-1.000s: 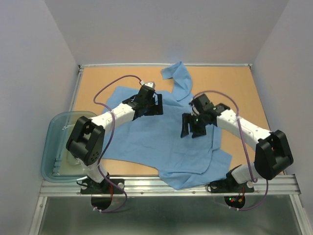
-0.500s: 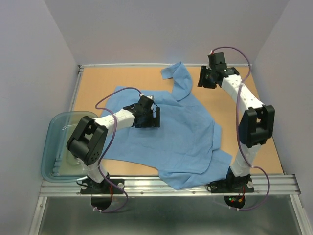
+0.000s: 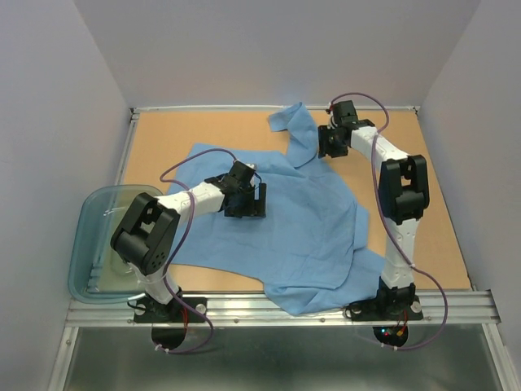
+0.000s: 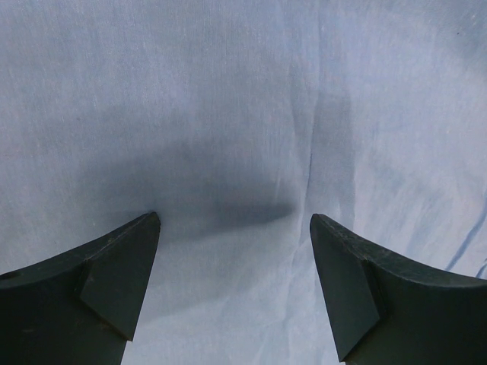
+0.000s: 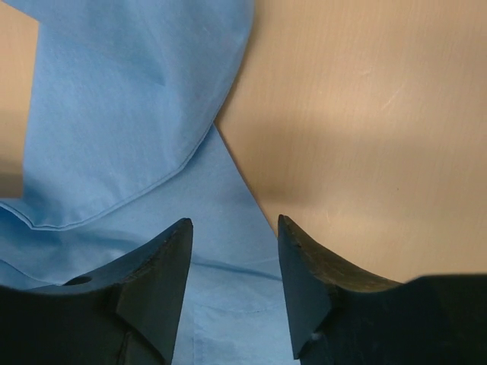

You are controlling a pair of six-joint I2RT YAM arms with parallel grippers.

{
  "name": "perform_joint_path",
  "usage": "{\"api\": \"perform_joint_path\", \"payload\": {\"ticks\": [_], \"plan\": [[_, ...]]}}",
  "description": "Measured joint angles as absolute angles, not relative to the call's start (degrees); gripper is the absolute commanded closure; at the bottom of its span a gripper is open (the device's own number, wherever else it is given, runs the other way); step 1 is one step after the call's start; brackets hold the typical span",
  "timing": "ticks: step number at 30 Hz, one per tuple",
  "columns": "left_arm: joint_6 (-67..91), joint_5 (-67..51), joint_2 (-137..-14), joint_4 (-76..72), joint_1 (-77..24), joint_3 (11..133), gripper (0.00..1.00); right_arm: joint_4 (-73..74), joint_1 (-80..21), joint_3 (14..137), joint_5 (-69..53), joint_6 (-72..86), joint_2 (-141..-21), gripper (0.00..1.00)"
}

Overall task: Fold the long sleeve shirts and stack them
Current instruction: Flatten the shirt out

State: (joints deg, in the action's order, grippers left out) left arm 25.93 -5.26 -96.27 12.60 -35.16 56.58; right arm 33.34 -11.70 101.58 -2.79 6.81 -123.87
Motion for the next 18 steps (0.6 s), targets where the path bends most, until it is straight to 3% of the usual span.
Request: {"api": "perform_joint_path", "payload": {"ticks": [13,16,18], "plan": [[25.6,-6.0,-95.8,12.5,-35.2,55.9,0.08,28.1,-14.1,102.5,-2.3,3.0,-128.9,0.47],[25.6,-6.0,-95.8,12.5,-35.1,55.9,0.08,27.8,-15.4,102.5,-0.6,2.1,-129.4,0.51],[25.6,-6.0,-95.8,12.5,-35.2,55.9,0.08,27.6,-16.2,102.5,1.1,1.7,-129.5,0.64]]}}
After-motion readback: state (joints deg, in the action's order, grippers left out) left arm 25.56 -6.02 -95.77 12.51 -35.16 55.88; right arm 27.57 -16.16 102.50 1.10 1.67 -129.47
